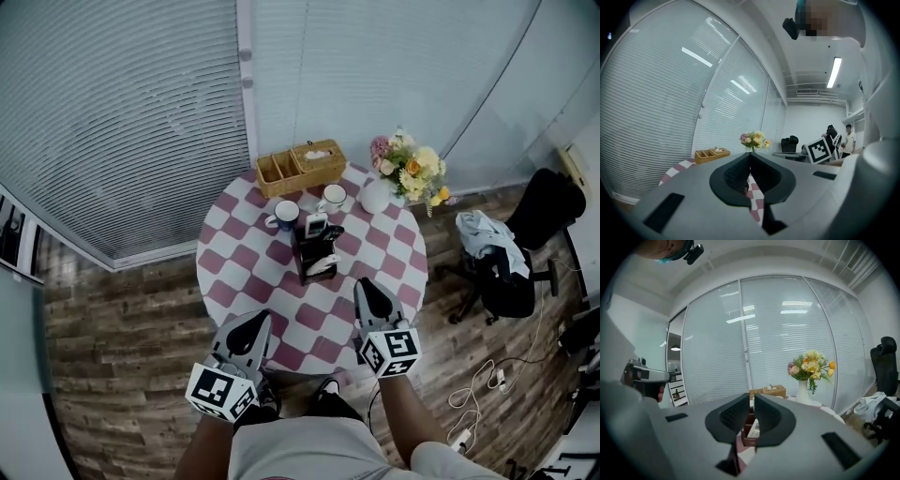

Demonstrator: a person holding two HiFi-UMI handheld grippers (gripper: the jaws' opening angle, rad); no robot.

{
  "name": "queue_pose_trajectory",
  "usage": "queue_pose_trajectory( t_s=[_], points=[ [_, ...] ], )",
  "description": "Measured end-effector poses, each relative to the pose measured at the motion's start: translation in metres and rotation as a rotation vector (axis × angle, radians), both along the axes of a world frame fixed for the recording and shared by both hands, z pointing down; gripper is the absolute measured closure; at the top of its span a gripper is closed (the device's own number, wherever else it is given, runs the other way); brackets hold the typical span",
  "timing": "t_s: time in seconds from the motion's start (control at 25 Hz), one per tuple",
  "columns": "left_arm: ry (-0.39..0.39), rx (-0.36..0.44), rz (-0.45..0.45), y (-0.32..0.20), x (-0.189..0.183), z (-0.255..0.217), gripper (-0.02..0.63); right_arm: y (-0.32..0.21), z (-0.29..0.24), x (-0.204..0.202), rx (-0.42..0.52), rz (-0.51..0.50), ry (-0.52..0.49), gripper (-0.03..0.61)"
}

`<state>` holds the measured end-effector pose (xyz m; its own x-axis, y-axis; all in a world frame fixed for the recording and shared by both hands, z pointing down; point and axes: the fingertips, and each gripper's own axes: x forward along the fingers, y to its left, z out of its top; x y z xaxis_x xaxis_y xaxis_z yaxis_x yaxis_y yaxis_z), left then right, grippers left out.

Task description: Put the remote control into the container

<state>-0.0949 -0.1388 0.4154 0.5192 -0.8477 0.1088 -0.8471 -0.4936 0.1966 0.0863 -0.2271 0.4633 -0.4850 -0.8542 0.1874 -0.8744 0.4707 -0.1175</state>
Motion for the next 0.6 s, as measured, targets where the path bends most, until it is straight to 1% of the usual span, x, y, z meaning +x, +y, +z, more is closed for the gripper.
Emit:
queue_pose_trajectory(
  t_s=[0.12,0.32,0.6],
  points=[
    [-0.002,0.018,0.005,0.007,0.013,-0.008,0.605,0.028,-0.018,0.005,0.017,-0.04,-0.036,0.566],
    [-0.006,0.056,0.019,0.021,0.035,-0.026,0.606,0.065,-0.041,0.017,0.044,-0.124,-0.04,0.569],
    [-0.028,0.11,0.05,0.039,0.059,-0.049,0.604,0.088,-0.081,0.034,0.124,-0.139,-0.051,0.569]
  ],
)
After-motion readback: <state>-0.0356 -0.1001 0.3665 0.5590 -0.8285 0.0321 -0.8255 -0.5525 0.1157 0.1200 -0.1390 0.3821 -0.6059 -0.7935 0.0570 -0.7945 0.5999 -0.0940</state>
